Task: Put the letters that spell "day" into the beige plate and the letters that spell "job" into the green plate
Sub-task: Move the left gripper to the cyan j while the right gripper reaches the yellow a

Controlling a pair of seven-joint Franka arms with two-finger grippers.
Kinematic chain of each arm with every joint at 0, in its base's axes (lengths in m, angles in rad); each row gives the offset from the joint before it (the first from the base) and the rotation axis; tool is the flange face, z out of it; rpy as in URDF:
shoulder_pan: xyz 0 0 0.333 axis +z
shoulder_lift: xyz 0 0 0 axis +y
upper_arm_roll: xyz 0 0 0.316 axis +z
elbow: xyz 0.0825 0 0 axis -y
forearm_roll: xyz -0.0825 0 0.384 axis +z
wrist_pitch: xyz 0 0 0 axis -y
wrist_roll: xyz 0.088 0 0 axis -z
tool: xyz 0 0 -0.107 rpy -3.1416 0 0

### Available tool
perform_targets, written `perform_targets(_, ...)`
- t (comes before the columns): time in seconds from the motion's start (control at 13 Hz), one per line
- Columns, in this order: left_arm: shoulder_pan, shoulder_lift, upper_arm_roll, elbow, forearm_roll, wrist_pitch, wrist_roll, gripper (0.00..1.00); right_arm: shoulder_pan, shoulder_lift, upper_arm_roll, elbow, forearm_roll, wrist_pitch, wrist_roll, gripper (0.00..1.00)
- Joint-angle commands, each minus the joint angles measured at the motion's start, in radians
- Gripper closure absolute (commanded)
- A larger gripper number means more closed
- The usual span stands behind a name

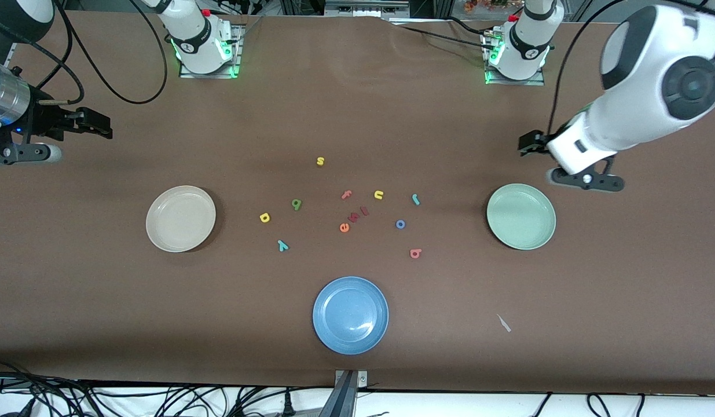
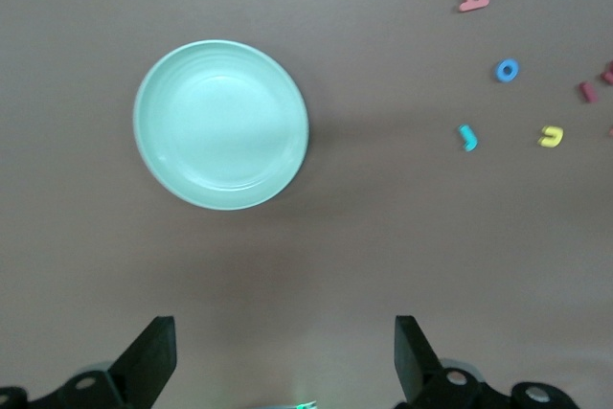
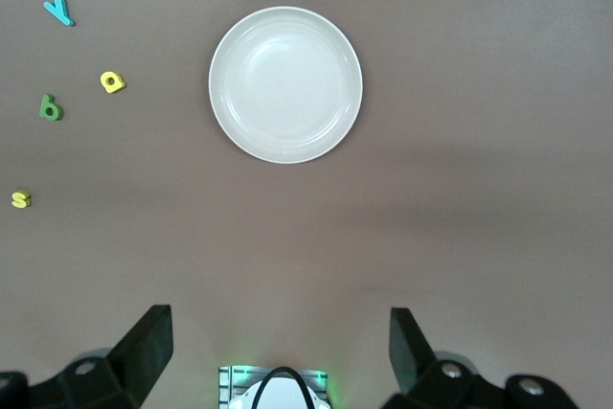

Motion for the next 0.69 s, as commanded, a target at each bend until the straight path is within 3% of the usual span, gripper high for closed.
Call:
perform_targets(0.0, 0.0, 0.058, -0.071, 0.018, 0.0, 0.054, -0.169, 0.0, 0.009, 0.051, 0.007, 0.027, 0.004, 0.0, -0.005, 0.0)
perform_targets(0.15, -0.006, 0.107, -0.106, 0.018, 0.002, 0.109, -0.288, 0.0, 0.014, 0.07, 0.009, 0.033, 0.011, 0.017, -0.007, 0.0)
perform_targets(0.61, -0.113, 0.233, -0.111, 0.018, 0.003, 0.278, -0.611, 0.0, 0.035, 0.139, 0.012, 0.034, 0.016, 0.006, -0.013, 0.0)
